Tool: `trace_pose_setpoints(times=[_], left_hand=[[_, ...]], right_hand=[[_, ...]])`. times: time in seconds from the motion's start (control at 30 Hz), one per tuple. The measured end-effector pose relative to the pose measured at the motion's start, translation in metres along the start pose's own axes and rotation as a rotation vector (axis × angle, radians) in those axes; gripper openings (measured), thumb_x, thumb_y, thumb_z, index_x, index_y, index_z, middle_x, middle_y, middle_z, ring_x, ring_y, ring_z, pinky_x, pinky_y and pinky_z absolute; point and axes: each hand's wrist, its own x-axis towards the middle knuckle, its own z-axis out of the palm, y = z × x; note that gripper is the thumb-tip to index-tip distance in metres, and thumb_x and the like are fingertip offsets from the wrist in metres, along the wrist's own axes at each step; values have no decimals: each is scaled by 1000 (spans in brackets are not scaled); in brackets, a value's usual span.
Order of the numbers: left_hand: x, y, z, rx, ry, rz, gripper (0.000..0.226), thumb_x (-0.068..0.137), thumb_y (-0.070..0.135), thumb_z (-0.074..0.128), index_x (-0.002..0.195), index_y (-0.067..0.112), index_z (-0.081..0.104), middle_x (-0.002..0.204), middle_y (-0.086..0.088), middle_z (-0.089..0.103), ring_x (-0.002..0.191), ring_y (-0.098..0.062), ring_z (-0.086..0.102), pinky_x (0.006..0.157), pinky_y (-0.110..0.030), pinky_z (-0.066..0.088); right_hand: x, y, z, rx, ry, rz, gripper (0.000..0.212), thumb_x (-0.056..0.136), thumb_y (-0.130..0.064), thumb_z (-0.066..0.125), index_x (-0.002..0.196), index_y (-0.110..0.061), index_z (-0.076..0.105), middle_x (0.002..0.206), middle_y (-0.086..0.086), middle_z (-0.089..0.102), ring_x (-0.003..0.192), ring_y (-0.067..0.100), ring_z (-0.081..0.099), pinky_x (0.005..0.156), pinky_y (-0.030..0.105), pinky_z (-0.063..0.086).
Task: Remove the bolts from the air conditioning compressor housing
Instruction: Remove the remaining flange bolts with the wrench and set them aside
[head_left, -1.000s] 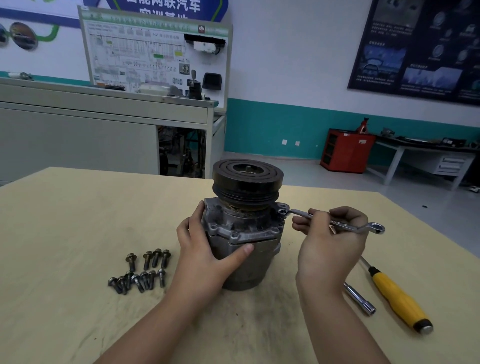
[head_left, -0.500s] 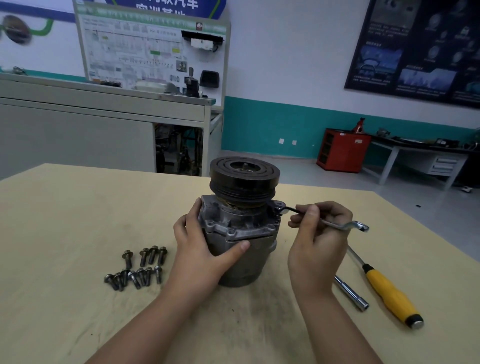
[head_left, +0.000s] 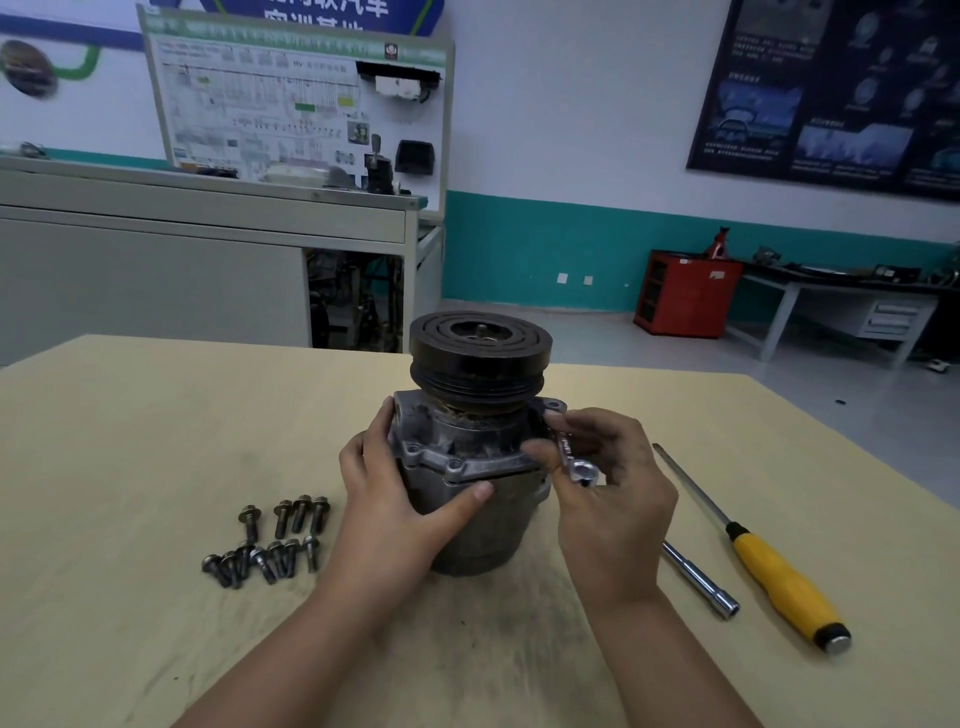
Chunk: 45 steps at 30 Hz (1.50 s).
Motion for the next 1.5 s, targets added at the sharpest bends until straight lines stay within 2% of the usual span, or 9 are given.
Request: trace_pose_setpoints(times=[0.07,0.17,0.23,0.4,0.67,1.07,1.2,1.4,1.5], left_hand=[[0,0,0,0,2,-3,123,42,75,59,148,39,7,139,16,17,105,18,24,100,-17,24],[0,0,0,1,3,-1,122,43,74,60,148,39,8,138,15,18,105,17,25,100,-18,25],[0,0,0,4,1,-1,122,43,75,60,148,39,7,139,15,18,104,17,25,100,-18,25],[0,-1,0,5,-4,-14,122,43,76,59,147,42,6,136,20,17,111,11,27,101,-18,25],[-1,0,0,-6,-9,-11,121,44,74,60,147,41,5,127,25,15,112,9,28,99,-16,25],[1,0,1,4,5,3,122,44,76,57,148,37,7,129,23,16,101,24,24,99,-17,24],[0,-1,2,-9,17,14,119,44,76,58,147,38,10,129,22,18,102,42,12,98,-16,24],[0,1,2,-15,12,7,118,45,75,59,147,39,10,133,20,18,104,41,11,99,-14,24],[0,0,2,-19,9,12,117,45,75,59,146,41,9,133,22,17,103,41,12,93,-5,23]], right_hand=[[-2,2,2,32,3,31,43,69,9,76,91,-23,60,86,-31,65,79,-8,64,72,7,47],[-4,3,3,84,57,3,10,89,-26,64,94,-18,65,91,-18,67,83,11,67,74,22,53],[-7,5,4,104,82,38,25,95,-41,49,99,-20,63,94,-7,67,83,24,67,76,31,54],[-5,6,5,85,124,49,16,96,-23,38,88,-27,52,94,0,65,81,13,63,73,22,51],[7,7,1,177,233,281,16,96,-22,34,91,-26,49,90,1,68,86,18,65,72,26,51],[38,30,-1,399,212,776,22,105,-19,30,97,-17,51,68,5,65,45,10,53,47,21,47],[55,42,9,332,117,839,20,104,-17,33,99,-5,47,57,1,65,38,8,46,39,18,39],[74,45,14,366,-2,928,27,99,-6,45,76,-5,59,61,6,61,34,6,39,36,16,33],[79,40,16,513,66,967,22,99,-6,45,80,-5,56,63,6,60,35,5,45,37,15,37]])
